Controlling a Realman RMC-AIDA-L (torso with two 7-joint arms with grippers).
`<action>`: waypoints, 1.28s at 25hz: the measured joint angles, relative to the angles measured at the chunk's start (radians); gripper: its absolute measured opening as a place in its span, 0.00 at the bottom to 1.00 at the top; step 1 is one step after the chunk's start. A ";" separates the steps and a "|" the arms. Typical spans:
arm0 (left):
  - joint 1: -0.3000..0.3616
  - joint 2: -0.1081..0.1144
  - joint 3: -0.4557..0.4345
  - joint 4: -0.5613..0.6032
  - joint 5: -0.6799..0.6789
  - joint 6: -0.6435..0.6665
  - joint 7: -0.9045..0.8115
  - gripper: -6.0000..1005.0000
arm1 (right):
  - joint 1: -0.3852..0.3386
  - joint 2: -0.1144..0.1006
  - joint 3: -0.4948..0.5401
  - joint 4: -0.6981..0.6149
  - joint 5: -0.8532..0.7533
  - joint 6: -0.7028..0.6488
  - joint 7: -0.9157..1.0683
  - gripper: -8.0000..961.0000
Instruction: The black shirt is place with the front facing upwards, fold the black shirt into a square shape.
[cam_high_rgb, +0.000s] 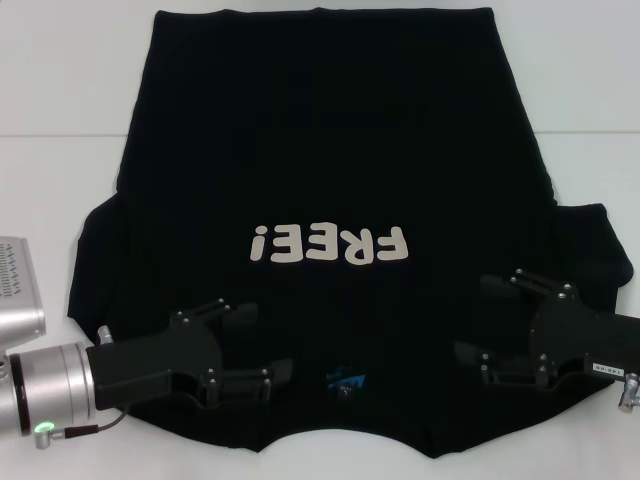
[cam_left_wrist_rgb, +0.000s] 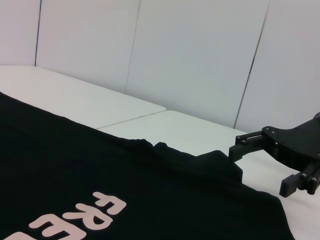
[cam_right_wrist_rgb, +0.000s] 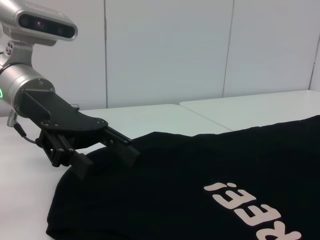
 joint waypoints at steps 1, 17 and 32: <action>0.000 0.000 0.000 0.000 0.000 0.000 0.000 0.93 | 0.000 0.000 0.000 0.000 0.000 0.000 0.000 0.98; -0.001 0.008 -0.036 0.011 0.018 0.032 -0.020 0.93 | 0.000 0.000 0.003 -0.028 -0.002 -0.006 0.001 0.98; -0.034 0.160 -0.206 0.113 0.049 0.152 -1.073 0.93 | 0.000 0.003 0.008 -0.016 0.002 -0.008 0.034 0.98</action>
